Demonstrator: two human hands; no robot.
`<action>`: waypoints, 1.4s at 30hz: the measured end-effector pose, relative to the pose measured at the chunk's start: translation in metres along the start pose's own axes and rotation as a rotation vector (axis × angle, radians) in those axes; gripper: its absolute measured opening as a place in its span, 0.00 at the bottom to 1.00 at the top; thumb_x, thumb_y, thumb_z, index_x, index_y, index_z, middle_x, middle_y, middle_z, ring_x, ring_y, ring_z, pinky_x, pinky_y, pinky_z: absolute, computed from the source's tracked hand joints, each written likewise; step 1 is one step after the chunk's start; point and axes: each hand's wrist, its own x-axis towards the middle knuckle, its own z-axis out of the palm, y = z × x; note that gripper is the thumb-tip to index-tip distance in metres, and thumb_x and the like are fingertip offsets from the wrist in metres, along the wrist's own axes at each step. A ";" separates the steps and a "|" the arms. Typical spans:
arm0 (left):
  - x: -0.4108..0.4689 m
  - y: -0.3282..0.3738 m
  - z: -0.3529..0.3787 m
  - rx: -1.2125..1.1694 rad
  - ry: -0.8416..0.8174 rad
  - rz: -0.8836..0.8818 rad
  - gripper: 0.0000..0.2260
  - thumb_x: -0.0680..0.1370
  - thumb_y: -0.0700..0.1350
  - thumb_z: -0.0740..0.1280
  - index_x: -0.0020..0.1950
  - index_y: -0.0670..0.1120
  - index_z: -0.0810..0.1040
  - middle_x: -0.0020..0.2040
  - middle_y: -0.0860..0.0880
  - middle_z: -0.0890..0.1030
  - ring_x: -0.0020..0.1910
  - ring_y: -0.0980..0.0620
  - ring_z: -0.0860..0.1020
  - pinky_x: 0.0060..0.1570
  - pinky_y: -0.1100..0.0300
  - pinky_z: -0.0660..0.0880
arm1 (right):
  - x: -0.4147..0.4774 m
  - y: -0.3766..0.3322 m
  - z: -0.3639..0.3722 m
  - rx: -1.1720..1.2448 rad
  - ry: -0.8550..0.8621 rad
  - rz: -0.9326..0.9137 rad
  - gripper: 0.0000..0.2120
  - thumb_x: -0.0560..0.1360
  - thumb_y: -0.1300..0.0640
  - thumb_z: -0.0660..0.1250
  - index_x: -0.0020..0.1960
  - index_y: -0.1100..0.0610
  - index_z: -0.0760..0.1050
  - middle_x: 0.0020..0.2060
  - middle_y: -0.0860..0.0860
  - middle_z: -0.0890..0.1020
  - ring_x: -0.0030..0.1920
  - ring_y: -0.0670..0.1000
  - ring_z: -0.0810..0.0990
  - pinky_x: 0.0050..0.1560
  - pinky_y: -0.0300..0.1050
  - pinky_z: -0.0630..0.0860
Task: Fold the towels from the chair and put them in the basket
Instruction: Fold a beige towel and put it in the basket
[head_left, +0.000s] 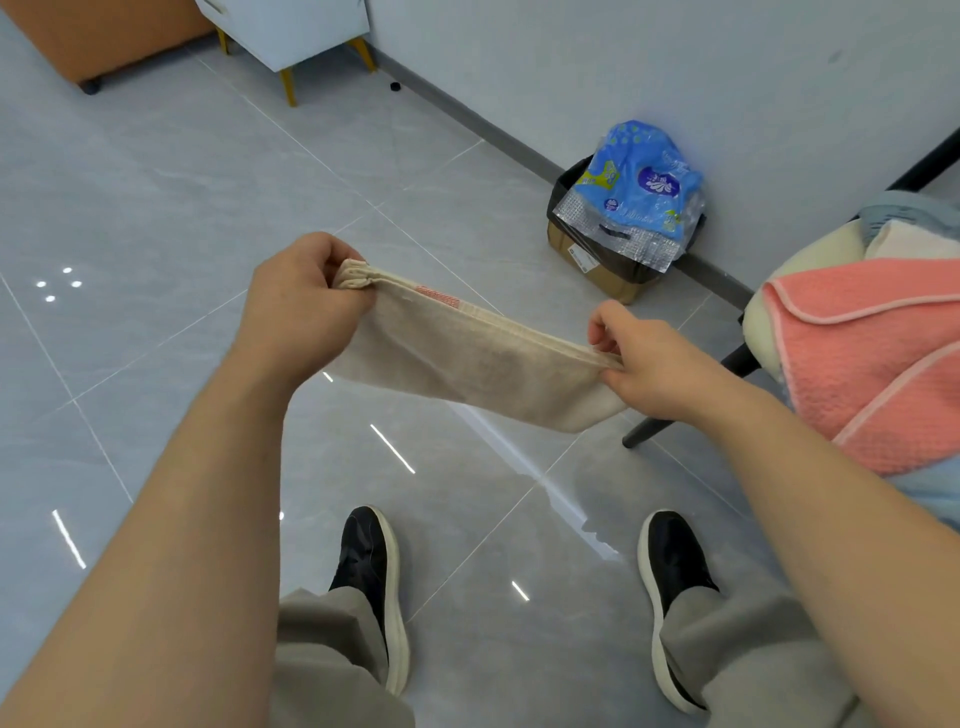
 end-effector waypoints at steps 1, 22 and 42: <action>0.000 0.000 0.000 -0.001 0.007 -0.016 0.07 0.73 0.41 0.67 0.48 0.50 0.80 0.45 0.48 0.83 0.43 0.49 0.79 0.41 0.54 0.75 | 0.000 0.000 0.000 0.009 0.001 -0.004 0.16 0.77 0.61 0.68 0.54 0.46 0.64 0.51 0.45 0.76 0.50 0.51 0.77 0.52 0.53 0.78; -0.002 0.002 -0.004 -0.018 -0.046 -0.111 0.08 0.71 0.40 0.65 0.43 0.51 0.82 0.41 0.47 0.84 0.37 0.48 0.84 0.42 0.51 0.82 | 0.005 0.009 -0.001 -0.136 -0.005 0.091 0.08 0.81 0.56 0.61 0.57 0.45 0.68 0.53 0.44 0.79 0.52 0.53 0.77 0.61 0.51 0.68; -0.001 -0.005 0.004 0.025 -0.257 -0.437 0.06 0.77 0.32 0.62 0.52 0.39 0.76 0.45 0.37 0.82 0.30 0.46 0.84 0.23 0.60 0.73 | 0.005 0.007 -0.032 0.632 0.464 0.143 0.08 0.81 0.47 0.65 0.50 0.50 0.70 0.45 0.56 0.82 0.32 0.55 0.85 0.31 0.48 0.76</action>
